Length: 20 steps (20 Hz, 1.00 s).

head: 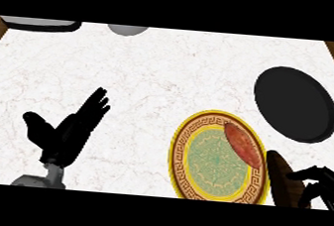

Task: Pick the croissant from the plate and place it in the pan

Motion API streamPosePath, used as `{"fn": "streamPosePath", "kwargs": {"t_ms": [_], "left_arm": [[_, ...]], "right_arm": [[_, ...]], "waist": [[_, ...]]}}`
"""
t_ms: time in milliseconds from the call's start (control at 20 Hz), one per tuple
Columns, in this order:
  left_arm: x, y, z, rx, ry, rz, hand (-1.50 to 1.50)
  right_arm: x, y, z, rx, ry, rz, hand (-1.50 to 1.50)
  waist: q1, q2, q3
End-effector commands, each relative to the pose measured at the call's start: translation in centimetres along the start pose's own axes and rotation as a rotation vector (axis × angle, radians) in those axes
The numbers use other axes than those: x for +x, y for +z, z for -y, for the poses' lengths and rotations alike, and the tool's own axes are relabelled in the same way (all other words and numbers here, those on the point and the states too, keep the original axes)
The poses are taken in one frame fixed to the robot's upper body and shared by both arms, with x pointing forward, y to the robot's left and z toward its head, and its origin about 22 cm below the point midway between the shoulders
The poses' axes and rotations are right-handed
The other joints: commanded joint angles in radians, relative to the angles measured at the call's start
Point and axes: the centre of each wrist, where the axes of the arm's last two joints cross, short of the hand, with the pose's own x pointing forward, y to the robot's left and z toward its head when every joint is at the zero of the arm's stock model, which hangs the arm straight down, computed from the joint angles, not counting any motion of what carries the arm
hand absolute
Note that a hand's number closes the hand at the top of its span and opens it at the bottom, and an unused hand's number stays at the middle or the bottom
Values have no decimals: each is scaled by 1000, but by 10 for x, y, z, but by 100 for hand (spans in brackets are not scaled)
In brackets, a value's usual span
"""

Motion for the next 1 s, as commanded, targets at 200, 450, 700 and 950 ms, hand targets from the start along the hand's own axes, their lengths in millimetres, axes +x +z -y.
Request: {"fn": "streamPosePath", "kwargs": {"t_ms": [200, 450, 700, 950], "left_arm": [[1, -14, 2, -32, -12, 12, 0], [16, -31, 7, -47, -9, 4, 0], [2, -9, 17, -46, 0, 25, 0], [11, -4, 4, -63, -20, 12, 0]], "right_arm": [[-66, -33, 20, -93, 92, -37, 150], [-97, -67, 23, -194, 112, -22, 150], [-138, -102, -4, -320, 164, -98, 150], [-175, -126, 32, -417, 110, -137, 150]], "waist": [[33, 4, -2], [33, 4, -1], [54, 8, 0], [69, 11, 1]]}}
